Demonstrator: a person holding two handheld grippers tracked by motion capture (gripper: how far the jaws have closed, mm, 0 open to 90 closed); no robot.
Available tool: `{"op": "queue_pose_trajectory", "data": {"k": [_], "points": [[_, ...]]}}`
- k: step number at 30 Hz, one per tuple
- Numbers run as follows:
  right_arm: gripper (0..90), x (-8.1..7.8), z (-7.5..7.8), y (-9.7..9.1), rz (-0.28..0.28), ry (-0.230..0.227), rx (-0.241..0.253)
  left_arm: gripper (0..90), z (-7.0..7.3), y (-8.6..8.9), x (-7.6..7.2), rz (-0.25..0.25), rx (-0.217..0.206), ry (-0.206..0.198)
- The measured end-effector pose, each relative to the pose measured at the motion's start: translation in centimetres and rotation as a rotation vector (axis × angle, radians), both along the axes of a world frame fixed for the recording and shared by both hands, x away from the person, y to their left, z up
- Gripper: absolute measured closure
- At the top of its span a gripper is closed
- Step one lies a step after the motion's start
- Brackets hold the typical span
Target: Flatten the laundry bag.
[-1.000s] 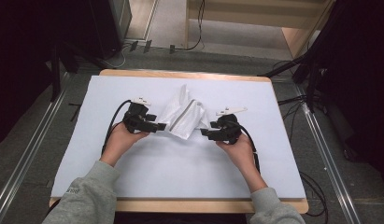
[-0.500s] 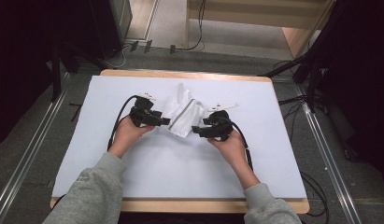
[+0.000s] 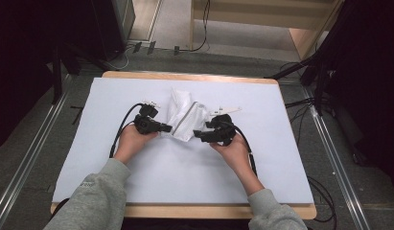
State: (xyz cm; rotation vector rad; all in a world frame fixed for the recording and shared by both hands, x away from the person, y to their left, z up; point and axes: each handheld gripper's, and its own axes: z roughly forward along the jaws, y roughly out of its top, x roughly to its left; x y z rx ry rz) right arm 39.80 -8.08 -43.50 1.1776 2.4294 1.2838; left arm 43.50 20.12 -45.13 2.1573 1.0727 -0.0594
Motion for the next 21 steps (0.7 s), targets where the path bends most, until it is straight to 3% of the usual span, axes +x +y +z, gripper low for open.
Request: {"op": "queue_pose_trajectory", "data": {"k": [5, 11, 14, 15, 17, 20, 21], "points": [[35.1, 0.6, 0.2, 1.1, 0.019, -0.006, 0.007, 87.1, 0.2, 0.1, -1.3, -0.005, -0.01, 0.003], [39.9, 1.5, -0.7, 2.5, 0.019, 0.018, -0.041, 87.1, 0.4, 1.2, -2.7, 0.018, -0.053, 0.009], [54.2, 1.9, -1.2, 2.7, 0.035, 0.043, -0.04, 87.0, 0.4, 1.4, -3.2, 0.022, -0.054, 0.008], [67.4, 2.1, -1.4, 2.8, 0.054, 0.07, -0.022, 86.9, 0.5, 1.6, -3.3, 0.018, -0.055, 0.005], [70.4, 2.2, -1.5, 2.8, 0.063, 0.074, -0.018, 86.9, 0.6, 1.8, -3.5, 0.029, -0.061, 0.004], [90.0, 2.3, -1.7, 3.0, 0.075, 0.087, -0.03, 86.4, 0.7, 2.2, -3.7, 0.033, -0.065, 0.002], [90.0, 2.3, -1.7, 3.0, 0.075, 0.087, -0.03, 86.4, 0.8, 2.4, -3.7, 0.037, -0.061, 0.0]]}}
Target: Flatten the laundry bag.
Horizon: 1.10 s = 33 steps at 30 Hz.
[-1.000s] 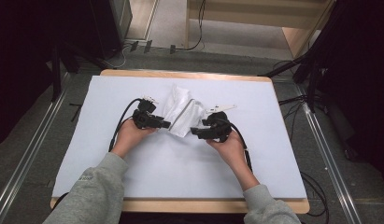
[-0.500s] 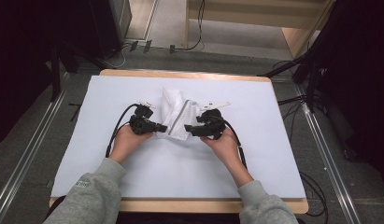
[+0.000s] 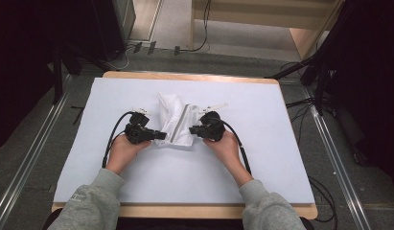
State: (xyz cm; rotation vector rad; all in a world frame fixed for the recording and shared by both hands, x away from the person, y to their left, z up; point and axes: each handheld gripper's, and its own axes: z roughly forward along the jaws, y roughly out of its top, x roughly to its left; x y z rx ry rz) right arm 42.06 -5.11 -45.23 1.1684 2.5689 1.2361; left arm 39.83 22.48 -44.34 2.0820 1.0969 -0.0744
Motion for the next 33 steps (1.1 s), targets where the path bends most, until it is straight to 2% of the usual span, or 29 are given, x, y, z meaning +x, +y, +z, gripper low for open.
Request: {"op": "queue_pose_trajectory", "data": {"k": [4, 13, 21, 26, 29, 30, 33], "points": [[90.0, -0.4, 0.7, -0.2, 0.004, -0.016, -0.016, 83.9, 0.2, 1.0, 0.2, 0.033, -0.008, 0.004], [90.0, -1.8, 2.0, -1.1, 0.015, -0.005, -0.003, 84.0, 0.6, 3.1, 0.6, 0.088, -0.035, 0.008], [90.0, -4.1, 2.8, -1.7, 0.035, -0.014, -0.007, 79.4, 1.0, 4.5, 0.2, 0.111, -0.038, 0.015], [90.0, -6.1, 3.1, -2.0, 0.048, -0.012, -0.015, 70.7, 1.2, 5.2, -0.3, 0.115, -0.043, -0.002], [90.0, -6.7, 3.3, -2.1, 0.057, -0.02, -0.015, 67.4, 1.2, 5.3, -0.2, 0.128, -0.027, -0.015], [90.0, -7.5, 3.5, -2.2, 0.057, -0.023, -0.016, 65.9, 1.2, 5.4, -0.1, 0.13, -0.025, -0.017], [90.0, -8.1, 3.7, -2.5, 0.057, -0.022, -0.007, 65.1, 1.2, 5.2, 0.0, 0.13, -0.021, -0.024]]}}
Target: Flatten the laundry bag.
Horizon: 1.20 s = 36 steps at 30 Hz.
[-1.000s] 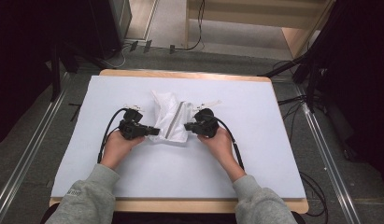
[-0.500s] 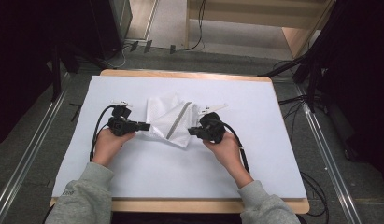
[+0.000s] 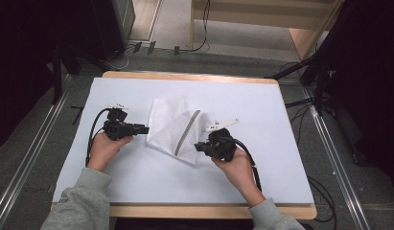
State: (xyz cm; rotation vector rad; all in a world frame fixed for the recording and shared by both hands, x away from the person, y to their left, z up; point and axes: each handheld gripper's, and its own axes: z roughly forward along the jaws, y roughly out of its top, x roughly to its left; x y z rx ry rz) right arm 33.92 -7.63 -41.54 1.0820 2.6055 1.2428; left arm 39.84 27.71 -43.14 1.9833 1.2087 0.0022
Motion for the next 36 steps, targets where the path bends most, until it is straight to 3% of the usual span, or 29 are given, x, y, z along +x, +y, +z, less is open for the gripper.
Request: {"op": "queue_pose_trajectory", "data": {"k": [14, 17, 20, 27, 30, 32, 34, 36], "points": [[90.0, -4.9, 0.0, -0.1, 0.039, 0.022, 0.037, 59.7, 0.3, -2.2, 0.6, -0.04, 0.032, -0.033], [79.6, -5.2, -0.1, -0.1, 0.048, 0.002, 0.027, 58.6, 0.2, -2.5, 0.9, -0.043, 0.059, -0.039], [70.1, -5.0, 0.2, -1.2, 0.024, -0.01, 0.052, 56.8, 0.2, -2.3, 1.2, -0.038, 0.07, -0.043], [65.9, -4.4, 0.9, -4.1, -0.036, -0.076, 0.068, 52.7, -0.3, -1.5, 3.6, -0.02, 0.122, -0.042], [63.4, -2.7, 0.4, -5.8, -0.088, -0.076, 0.062, 50.7, -0.8, -1.2, 4.8, 0.004, 0.106, -0.02], [62.7, -2.1, 0.2, -6.2, -0.098, -0.077, 0.058, 50.4, -1.1, -1.3, 5.2, 0.016, 0.112, -0.027], [59.6, -0.3, -0.4, -7.1, -0.131, -0.073, 0.065, 49.9, -1.6, -1.3, 5.6, 0.014, 0.111, -0.015], [58.3, 0.3, -0.6, -7.3, -0.145, -0.07, 0.071, 49.9, -2.0, -1.4, 5.9, 0.011, 0.109, -0.008]]}}
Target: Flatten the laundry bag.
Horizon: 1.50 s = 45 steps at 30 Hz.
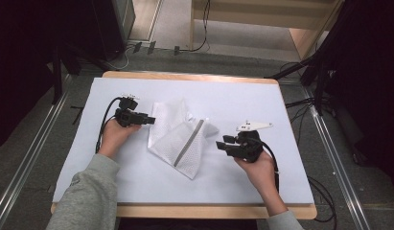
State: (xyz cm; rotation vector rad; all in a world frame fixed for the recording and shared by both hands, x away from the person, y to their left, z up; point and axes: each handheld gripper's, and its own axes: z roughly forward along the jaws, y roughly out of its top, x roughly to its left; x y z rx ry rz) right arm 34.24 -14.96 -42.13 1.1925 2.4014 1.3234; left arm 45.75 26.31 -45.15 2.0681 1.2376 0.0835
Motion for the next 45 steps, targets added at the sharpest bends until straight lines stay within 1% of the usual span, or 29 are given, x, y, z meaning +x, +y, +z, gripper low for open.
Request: {"op": "queue_pose_trajectory", "data": {"k": [1, 2, 3, 4, 5, 6, 9, 12, 13, 14, 17, 18, 20, 21, 22, 24, 25, 26, 27, 29, 30, 31, 33, 35, 37, 38, 39, 43, 45], "points": [[53.8, 1.1, -0.5, -0.5, -0.018, -0.003, -0.003, 50.4, -0.1, -0.1, 0.1, -0.004, 0.0, -0.004], [53.8, 1.1, -0.5, -0.5, -0.018, -0.003, -0.003, 50.6, -0.1, -0.1, 0.1, -0.004, 0.0, -0.004], [51.0, 2.1, -0.9, -0.8, -0.019, 0.002, 0.003, 51.4, -0.2, -0.2, 0.1, -0.004, 0.003, -0.008], [51.0, 2.1, -0.9, -0.8, -0.019, 0.002, 0.003, 51.4, -0.2, -0.3, 0.1, -0.009, 0.01, -0.012], [48.4, 3.1, -1.4, -0.8, -0.018, -0.002, -0.007, 54.5, -0.2, -0.4, 0.1, -0.012, 0.014, -0.013], [48.4, 3.1, -1.4, -0.8, -0.018, -0.002, -0.007, 54.5, -0.2, -0.5, 0.0, -0.01, 0.009, -0.013], [46.5, 4.4, -2.0, -0.6, -0.018, -0.003, -0.027, 62.9, -0.3, -1.0, -0.1, -0.033, 0.028, -0.017], [45.3, 5.9, -2.7, 0.2, -0.012, -0.011, -0.06, 74.6, -0.4, -1.1, -0.2, -0.027, 0.02, -0.016], [45.2, 6.3, -2.9, 0.5, -0.007, -0.007, -0.066, 77.0, -0.5, -1.1, -0.2, -0.024, 0.017, -0.013], [45.2, 6.3, -2.9, 0.5, -0.007, -0.007, -0.066, 77.0, -0.5, -1.1, -0.2, -0.016, 0.014, -0.01], [44.4, 7.2, -3.7, 1.4, -0.002, 0.01, -0.099, 84.8, -0.6, -1.1, -0.1, -0.012, 0.017, -0.009], [43.0, 7.6, -4.1, 2.1, 0.005, 0.025, -0.113, 89.8, -0.7, -1.1, -0.1, -0.013, 0.005, -0.001], [42.2, 7.8, -4.3, 2.4, 0.002, 0.023, -0.111, 89.9, -0.8, -1.0, 0.0, -0.009, -0.021, 0.019], [42.4, 8.0, -4.4, 2.6, -0.001, 0.025, -0.097, 90.0, -0.8, -0.9, 0.1, -0.011, -0.026, 0.025], [44.5, 8.2, -4.5, 2.9, -0.002, 0.039, -0.095, 90.0, -0.8, -0.8, 0.2, -0.009, -0.034, 0.03], [53.0, 8.4, -4.6, 3.3, -0.001, 0.049, -0.121, 90.0, -0.9, -0.7, 0.2, -0.003, -0.048, 0.036], [70.2, 8.4, -4.7, 3.7, -0.005, 0.037, -0.151, 90.0, -0.8, -0.7, 0.2, -0.001, -0.049, 0.039], [77.5, 8.4, -4.6, 3.7, -0.003, 0.034, -0.157, 90.0, -0.8, -0.7, 0.1, -0.003, -0.049, 0.038], [77.5, 8.4, -4.6, 3.7, -0.003, 0.034, -0.157, 90.0, -0.8, -0.7, 0.1, -0.002, -0.049, 0.039], [87.0, 8.3, -4.2, 3.8, -0.001, 0.04, -0.151, 90.0, -0.6, -0.4, -0.1, -0.003, -0.05, 0.037], [89.4, 8.3, -4.0, 3.7, 0.001, 0.044, -0.144, 90.0, -0.4, -0.2, -0.2, 0.007, -0.055, 0.032], [90.0, 8.4, -3.8, 3.6, 0.002, 0.042, -0.129, 90.0, -0.3, 0.1, -0.3, 0.011, -0.059, 0.03], [90.0, 8.3, -3.4, 3.4, -0.007, 0.062, -0.111, 90.0, -0.1, 0.7, -0.4, 0.03, -0.073, 0.023], [90.0, 8.1, -2.9, 3.3, 0.004, 0.067, -0.113, 90.0, 0.1, 1.5, -0.6, 0.043, -0.078, 0.022], [90.0, 7.5, -2.2, 3.2, 0.018, 0.057, -0.119, 90.0, 0.3, 2.0, -0.7, 0.057, -0.085, 0.013], [90.0, 7.5, -2.2, 3.2, 0.018, 0.057, -0.119, 90.0, 0.4, 2.3, -0.7, 0.063, -0.086, 0.012], [90.0, 7.0, -1.7, 3.2, 0.027, 0.047, -0.117, 90.0, 0.6, 2.7, -0.8, 0.075, -0.089, 0.002], [90.0, 6.4, -1.1, 3.1, 0.039, 0.03, -0.122, 90.0, 1.2, 4.5, -1.0, 0.117, -0.11, -0.011], [90.0, 6.0, -0.9, 3.0, 0.041, 0.035, -0.134, 90.0, 1.2, 5.4, -1.2, 0.143, -0.122, -0.013]]}}
